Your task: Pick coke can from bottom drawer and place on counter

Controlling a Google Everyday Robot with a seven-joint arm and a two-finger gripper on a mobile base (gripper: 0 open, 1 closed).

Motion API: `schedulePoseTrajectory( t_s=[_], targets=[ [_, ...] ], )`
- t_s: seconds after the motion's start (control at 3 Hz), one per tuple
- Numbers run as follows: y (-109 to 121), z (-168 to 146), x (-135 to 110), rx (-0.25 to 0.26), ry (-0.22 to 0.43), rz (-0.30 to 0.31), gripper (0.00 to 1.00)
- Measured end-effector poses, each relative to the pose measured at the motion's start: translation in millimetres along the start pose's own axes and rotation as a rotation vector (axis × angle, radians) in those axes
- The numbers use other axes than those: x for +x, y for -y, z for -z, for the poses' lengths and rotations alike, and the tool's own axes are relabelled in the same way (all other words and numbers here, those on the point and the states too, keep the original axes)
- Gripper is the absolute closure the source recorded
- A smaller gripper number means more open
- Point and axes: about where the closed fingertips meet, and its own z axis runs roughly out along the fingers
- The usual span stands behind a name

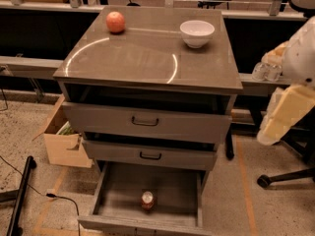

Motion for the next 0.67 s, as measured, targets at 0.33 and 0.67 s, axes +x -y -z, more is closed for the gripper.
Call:
schedulePoseTrajectory(
  t_s=[0.33,0.67],
  targets=[
    [-33,-55,3,-0.058,0.161,-0.075,0.0],
    [-62,-105,-12,-0.075,0.297,-0.089,0.0]
  ],
)
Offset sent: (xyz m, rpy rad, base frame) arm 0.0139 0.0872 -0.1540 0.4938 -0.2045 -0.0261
